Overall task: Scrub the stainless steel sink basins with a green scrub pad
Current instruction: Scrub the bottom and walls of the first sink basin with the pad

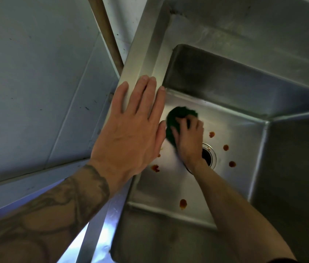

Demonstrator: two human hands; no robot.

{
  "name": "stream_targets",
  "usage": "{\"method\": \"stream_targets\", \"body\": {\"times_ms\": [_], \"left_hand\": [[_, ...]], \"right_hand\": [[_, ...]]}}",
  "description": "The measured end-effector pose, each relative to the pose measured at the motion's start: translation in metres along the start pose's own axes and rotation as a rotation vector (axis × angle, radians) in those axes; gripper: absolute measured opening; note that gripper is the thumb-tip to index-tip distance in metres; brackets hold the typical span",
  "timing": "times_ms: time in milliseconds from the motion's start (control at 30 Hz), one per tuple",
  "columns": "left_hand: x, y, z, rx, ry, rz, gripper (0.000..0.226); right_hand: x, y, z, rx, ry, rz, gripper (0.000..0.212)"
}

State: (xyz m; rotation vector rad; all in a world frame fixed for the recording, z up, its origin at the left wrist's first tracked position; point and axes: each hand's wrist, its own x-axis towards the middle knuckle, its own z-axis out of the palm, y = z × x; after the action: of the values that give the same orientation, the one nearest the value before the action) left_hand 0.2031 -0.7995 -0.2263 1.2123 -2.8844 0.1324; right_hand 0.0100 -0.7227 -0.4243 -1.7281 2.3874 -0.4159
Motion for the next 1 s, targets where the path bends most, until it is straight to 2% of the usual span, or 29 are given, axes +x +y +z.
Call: {"method": "stream_targets", "body": {"times_ms": [67,100,167,267,300,367,467,500,533,600,667,733,800,900,967,1000], "left_hand": [[0.000,0.000,0.000,0.005,0.004,0.000,0.067],[0.000,-0.001,0.000,0.001,0.006,0.000,0.067],[0.000,-0.001,-0.001,-0.007,0.009,0.001,0.067],[0.000,0.000,-0.002,0.007,0.007,0.002,0.066],[0.000,0.000,-0.002,0.011,0.007,0.000,0.066],[0.000,0.001,-0.001,0.017,0.009,-0.004,0.067],[0.000,0.000,0.000,0.031,0.006,0.001,0.067],[0.000,0.000,0.000,0.022,0.005,0.002,0.067],[0.000,0.000,0.000,0.013,0.003,0.003,0.067],[0.000,0.001,0.000,0.010,0.009,0.003,0.066],[0.000,0.000,0.001,0.016,0.021,0.012,0.066],[0.000,-0.001,0.002,0.022,0.032,0.009,0.066],[-0.001,-0.001,0.002,0.017,0.031,0.004,0.065],[-0.001,-0.001,0.002,0.022,0.023,0.008,0.066],[-0.001,-0.001,0.000,0.010,0.026,0.009,0.065],[-0.001,0.000,0.000,0.008,0.028,0.007,0.065]], "right_hand": [[0.019,-0.009,0.003,-0.007,0.083,0.242,0.034],[0.021,-0.021,0.005,-0.026,0.101,0.300,0.035],[0.004,-0.040,0.009,-0.028,0.069,0.212,0.036],[-0.036,-0.034,0.007,-0.014,-0.078,-0.143,0.038],[-0.039,-0.023,0.005,-0.024,-0.096,-0.191,0.039],[-0.027,-0.010,0.001,-0.022,-0.064,-0.118,0.037],[0.007,-0.025,0.005,0.002,0.059,0.192,0.035],[0.009,-0.037,0.006,0.005,0.076,0.235,0.035],[0.005,-0.047,0.007,0.010,0.075,0.214,0.035],[-0.023,-0.058,0.012,0.022,0.016,0.053,0.038],[-0.052,-0.052,0.010,0.025,-0.049,-0.123,0.043],[-0.054,-0.036,0.010,0.015,-0.082,-0.193,0.041],[-0.033,-0.029,0.010,0.005,-0.053,-0.114,0.036],[-0.001,-0.040,0.014,-0.018,0.055,0.128,0.033],[-0.016,-0.052,0.017,-0.007,0.055,0.115,0.033],[-0.032,-0.054,0.019,0.009,0.029,0.039,0.034]]}}
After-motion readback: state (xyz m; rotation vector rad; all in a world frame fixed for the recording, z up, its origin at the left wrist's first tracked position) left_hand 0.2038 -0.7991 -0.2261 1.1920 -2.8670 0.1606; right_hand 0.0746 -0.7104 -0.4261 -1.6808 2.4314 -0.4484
